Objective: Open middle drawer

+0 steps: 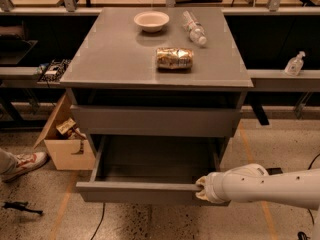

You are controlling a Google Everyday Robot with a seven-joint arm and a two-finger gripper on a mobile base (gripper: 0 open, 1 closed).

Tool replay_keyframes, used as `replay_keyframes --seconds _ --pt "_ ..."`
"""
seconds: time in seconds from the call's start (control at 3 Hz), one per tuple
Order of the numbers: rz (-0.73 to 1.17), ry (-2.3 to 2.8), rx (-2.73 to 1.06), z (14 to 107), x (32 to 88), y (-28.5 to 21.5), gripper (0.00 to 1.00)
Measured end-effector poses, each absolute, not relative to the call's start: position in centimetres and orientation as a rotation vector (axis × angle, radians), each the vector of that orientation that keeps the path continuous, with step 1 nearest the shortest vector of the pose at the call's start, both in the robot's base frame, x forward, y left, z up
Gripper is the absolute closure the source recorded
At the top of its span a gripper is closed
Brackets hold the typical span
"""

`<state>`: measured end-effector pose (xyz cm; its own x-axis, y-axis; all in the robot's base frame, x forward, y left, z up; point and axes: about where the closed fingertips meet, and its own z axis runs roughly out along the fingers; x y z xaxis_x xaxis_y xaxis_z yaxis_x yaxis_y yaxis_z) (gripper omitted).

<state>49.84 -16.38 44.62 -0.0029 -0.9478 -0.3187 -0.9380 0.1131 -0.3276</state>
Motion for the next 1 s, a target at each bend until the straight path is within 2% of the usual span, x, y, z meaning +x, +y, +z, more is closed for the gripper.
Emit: replay_keyframes --seconds 0.33,0.67,1.0 --pt "-0.01 1.988 -1.765 44.2 46.7 -17.0 1.0" --pt "-0.01 1.988 -1.765 44.2 46.7 -17.0 1.0" --pt "0.017 2.03 -1.697 43.5 43.8 -17.4 1.0"
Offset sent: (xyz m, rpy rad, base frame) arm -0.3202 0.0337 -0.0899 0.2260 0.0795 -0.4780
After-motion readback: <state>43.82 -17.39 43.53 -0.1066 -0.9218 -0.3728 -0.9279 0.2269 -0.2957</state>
